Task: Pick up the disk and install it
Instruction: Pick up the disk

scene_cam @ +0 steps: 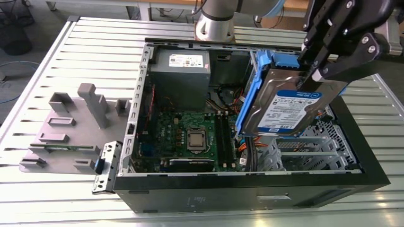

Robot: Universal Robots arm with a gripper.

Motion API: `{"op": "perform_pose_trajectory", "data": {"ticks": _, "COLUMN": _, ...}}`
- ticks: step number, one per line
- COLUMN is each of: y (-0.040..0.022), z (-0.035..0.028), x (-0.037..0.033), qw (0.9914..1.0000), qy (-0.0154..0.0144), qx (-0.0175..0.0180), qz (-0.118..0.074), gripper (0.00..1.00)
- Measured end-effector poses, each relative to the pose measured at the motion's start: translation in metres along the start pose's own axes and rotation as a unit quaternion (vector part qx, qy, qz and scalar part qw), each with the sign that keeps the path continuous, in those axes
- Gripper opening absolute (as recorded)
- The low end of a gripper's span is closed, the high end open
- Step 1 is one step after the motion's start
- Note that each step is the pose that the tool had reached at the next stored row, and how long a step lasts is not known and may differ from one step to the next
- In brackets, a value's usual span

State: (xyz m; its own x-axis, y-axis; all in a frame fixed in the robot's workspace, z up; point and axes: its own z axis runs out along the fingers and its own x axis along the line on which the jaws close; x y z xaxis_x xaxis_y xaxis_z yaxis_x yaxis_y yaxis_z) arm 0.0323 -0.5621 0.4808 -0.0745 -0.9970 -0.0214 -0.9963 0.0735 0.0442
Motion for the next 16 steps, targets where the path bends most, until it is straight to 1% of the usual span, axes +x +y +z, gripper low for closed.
{"op": "perform_pose_trajectory", "data": {"ticks": 4, "y": -0.0135, "z": -0.0004, "x": -0.0010, "qw": 1.00000, "qy": 0.0000, "qx": -0.0001, "qz": 0.000, "gripper": 0.35}}
{"op": "perform_pose_trajectory", "data": {"ticks": 6, "y": -0.0185, "z": -0.0004, "x": -0.0014, "qw": 1.00000, "qy": 0.0000, "qx": -0.0001, "qz": 0.000, "gripper": 0.35}}
{"op": "perform_pose_trajectory", "data": {"ticks": 12, "y": -0.0194, "z": -0.0005, "x": -0.0011, "qw": 1.00000, "qy": 0.0000, "qx": -0.0001, "qz": 0.000, "gripper": 0.35}}
{"op": "perform_pose_trajectory", "data": {"ticks": 16, "y": -0.0197, "z": -0.0002, "x": 0.0027, "qw": 1.00000, "qy": 0.0000, "qx": -0.0001, "qz": 0.000, "gripper": 0.35}}
